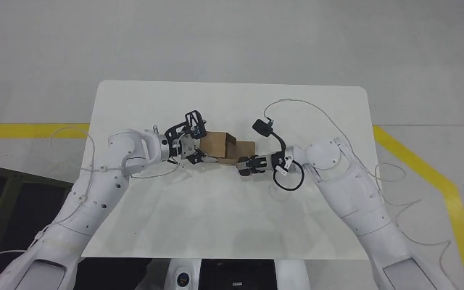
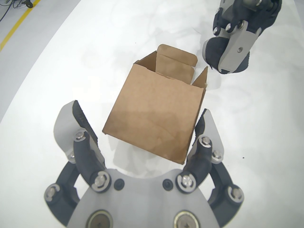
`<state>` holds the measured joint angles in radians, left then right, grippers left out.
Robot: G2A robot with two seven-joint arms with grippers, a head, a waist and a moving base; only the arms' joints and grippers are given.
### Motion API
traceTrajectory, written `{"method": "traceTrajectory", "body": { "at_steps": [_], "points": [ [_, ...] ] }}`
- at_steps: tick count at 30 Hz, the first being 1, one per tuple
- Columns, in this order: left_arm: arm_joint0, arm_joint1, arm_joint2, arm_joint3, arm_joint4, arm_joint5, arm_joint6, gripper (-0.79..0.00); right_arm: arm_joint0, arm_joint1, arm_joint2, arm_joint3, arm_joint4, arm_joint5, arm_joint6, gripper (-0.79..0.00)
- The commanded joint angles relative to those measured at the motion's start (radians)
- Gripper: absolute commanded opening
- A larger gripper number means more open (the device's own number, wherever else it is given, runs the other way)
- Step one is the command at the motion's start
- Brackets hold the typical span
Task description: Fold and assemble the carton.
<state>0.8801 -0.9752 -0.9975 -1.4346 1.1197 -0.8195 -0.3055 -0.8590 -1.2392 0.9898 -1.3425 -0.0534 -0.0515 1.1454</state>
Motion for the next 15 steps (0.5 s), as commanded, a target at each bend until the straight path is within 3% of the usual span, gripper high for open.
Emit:
{"method": "traceTrajectory", "body": {
  "at_steps": [1,15],
  "points": [
    [0.001,0.000,-0.001,-0.001,0.001,0.000,-0.001,0.000,0.001,-0.001,-0.005,0.002,0.001,-0.005,-0.013,-0.785],
    [0.012,-0.001,-0.008,-0.011,-0.001,-0.023,-0.011,0.000,0.107,-0.035,-0.093,0.139,0.020,-0.088,-0.062,-0.785]
  ]
}}
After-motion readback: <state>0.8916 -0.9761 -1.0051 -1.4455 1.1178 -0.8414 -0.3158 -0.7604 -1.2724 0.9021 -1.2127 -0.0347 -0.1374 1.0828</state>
